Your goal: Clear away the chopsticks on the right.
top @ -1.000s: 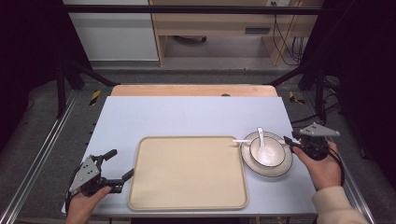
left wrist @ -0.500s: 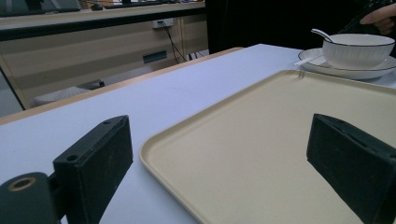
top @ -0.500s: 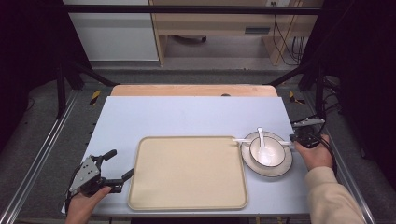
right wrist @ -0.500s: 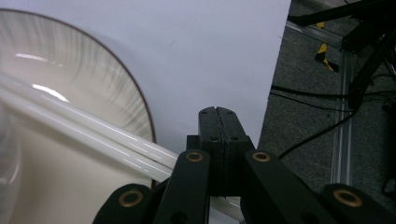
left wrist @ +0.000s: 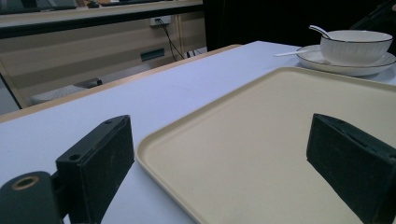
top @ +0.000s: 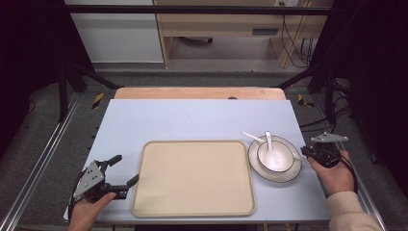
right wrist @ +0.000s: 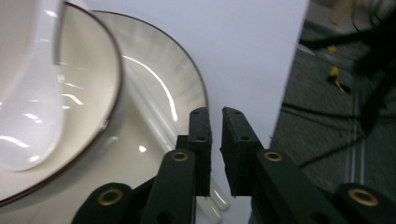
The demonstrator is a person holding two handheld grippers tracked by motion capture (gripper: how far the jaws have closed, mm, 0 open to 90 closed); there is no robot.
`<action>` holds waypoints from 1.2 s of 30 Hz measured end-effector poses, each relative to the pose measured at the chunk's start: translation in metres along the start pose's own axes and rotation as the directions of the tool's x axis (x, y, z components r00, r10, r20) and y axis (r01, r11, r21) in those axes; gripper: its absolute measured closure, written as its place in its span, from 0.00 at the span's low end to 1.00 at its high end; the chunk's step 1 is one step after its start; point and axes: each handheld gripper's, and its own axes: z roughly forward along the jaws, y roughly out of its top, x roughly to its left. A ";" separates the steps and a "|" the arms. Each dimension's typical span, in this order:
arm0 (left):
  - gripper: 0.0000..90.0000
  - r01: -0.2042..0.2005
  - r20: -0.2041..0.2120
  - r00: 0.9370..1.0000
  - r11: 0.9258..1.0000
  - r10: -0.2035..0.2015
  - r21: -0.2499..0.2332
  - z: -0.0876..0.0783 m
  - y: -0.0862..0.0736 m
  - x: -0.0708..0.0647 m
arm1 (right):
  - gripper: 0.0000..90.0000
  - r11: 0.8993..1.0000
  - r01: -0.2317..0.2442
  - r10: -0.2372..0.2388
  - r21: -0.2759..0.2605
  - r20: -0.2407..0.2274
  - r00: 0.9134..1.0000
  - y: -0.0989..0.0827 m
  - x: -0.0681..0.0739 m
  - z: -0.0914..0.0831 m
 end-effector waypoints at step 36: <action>0.09 -0.008 -0.005 1.000 1.000 0.008 0.006 -0.001 0.000 0.001 | 0.93 0.999 0.034 -0.038 -0.040 -0.107 0.994 0.007 0.005 -0.008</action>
